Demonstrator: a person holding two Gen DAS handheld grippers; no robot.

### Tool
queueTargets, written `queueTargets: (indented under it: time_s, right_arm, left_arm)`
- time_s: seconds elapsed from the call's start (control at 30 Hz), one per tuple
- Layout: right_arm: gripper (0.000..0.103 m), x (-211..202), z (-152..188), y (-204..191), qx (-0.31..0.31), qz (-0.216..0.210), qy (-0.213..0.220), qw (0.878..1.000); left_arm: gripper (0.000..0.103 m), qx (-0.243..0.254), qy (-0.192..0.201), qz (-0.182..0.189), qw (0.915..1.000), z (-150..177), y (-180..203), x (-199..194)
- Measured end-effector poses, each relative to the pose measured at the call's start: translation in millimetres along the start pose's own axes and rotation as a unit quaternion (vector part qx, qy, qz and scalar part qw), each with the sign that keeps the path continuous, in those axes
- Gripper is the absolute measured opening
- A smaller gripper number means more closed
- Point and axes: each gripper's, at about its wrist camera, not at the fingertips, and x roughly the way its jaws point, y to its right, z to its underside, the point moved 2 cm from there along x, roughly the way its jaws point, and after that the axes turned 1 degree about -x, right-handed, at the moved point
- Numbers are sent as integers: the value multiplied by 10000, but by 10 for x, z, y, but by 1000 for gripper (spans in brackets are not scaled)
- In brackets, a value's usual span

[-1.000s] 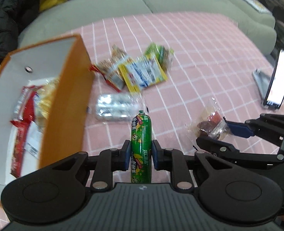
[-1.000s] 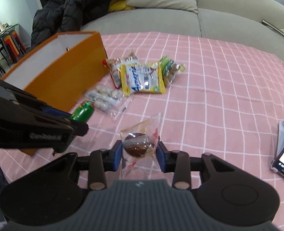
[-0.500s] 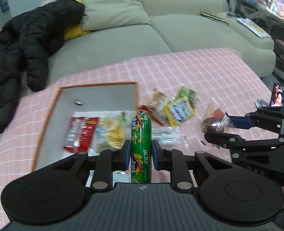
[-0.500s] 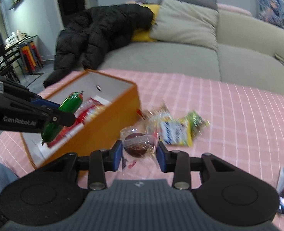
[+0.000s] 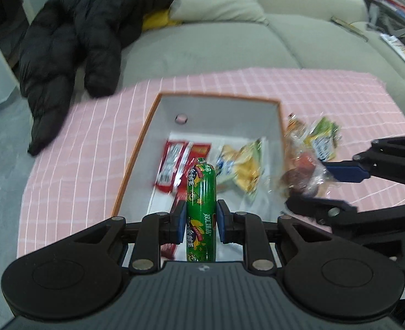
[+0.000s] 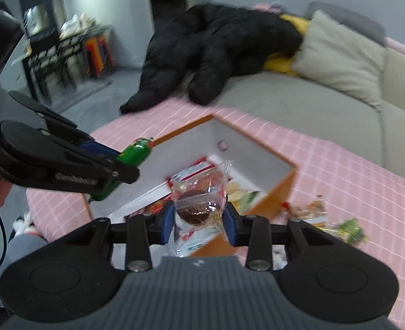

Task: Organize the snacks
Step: 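Carry the sausage stick and pastry over the orange box and open both tools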

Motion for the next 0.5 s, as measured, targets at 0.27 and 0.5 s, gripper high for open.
queueTargets:
  time_s: [0.27,0.5]
  right_arm:
    - [35,634,-22,-342,-868,-260,-937,9915]
    - [35,996,37,-401,-1221,-422,-1369,9821]
  left_arm:
    - [25,-318,-610,70,9976,146,-262,358]
    - [24,-450,-970,231,9940,175,-356,677]
